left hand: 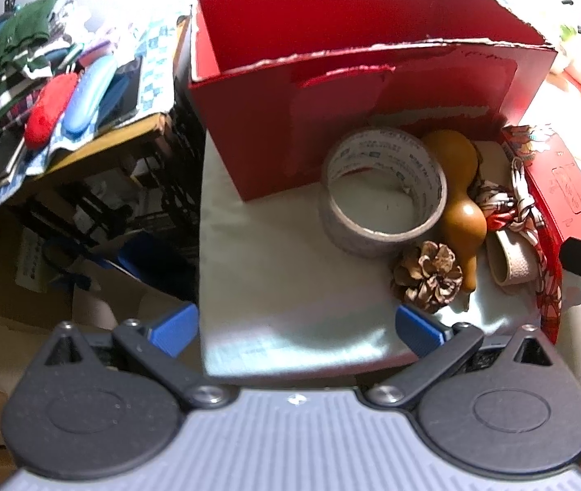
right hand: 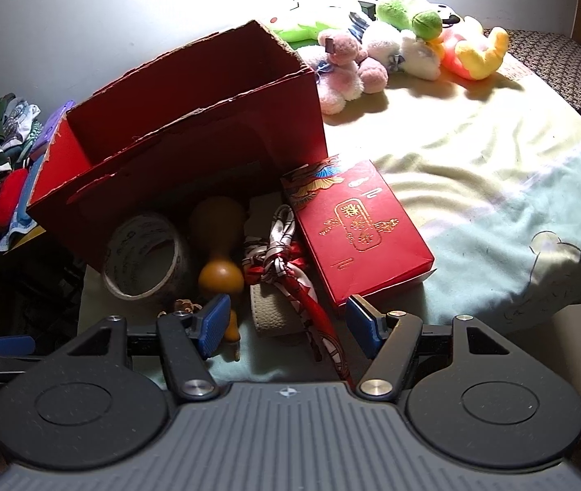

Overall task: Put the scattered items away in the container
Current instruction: 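Approach the tape roll beside the red box with the left tool, then close the left tool fingers on the rim of the tape roll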

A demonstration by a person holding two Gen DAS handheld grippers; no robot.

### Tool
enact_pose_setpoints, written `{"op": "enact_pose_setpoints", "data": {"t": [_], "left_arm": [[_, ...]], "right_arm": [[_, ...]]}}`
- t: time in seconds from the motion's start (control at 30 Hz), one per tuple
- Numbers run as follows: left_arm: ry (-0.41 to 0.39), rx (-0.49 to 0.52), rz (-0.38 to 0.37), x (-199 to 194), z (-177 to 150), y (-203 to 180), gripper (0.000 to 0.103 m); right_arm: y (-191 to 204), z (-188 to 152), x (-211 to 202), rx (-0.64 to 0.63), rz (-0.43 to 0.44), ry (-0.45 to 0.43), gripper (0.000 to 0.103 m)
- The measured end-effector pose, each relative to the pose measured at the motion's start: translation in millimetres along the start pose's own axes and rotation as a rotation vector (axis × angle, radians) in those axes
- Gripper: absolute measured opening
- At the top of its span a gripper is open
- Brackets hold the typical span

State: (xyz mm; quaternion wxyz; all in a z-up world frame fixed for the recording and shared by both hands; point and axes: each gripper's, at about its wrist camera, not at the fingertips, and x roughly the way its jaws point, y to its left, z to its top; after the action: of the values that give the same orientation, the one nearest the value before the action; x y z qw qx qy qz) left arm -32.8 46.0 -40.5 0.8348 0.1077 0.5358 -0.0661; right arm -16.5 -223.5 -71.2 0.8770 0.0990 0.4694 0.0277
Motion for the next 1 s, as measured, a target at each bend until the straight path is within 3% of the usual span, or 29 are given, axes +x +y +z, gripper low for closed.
{"op": "enact_pose_setpoints", "data": {"t": [0.37,0.53,0.67,0.83,0.9,1.0], "left_arm": [[-0.065,0.006,0.050,-10,6,2,0.102],[-0.042,-0.026,0.059,-5,6,8,0.102],[0.005,-0.044,0.002,1,5,15,0.102],[0.021,-0.096,-0.074,3,4,32,0.102],[-0.001,-0.138,-0.128,-1,5,41,0.100],[-0.055,-0.207,-0.211,-7,9,53,0.098]], "right_arm": [[-2,4,-2,0.001,-0.004,-0.014,0.066],[1,8,-3,-0.013,0.008,-0.030,0.066],[8,12,-5,-0.041,0.045,-0.046,0.066],[23,22,-5,-0.091,0.160,-0.060,0.066],[32,25,-2,-0.131,0.191,-0.071,0.062],[42,28,9,-0.191,0.232,-0.066,0.048]]}}
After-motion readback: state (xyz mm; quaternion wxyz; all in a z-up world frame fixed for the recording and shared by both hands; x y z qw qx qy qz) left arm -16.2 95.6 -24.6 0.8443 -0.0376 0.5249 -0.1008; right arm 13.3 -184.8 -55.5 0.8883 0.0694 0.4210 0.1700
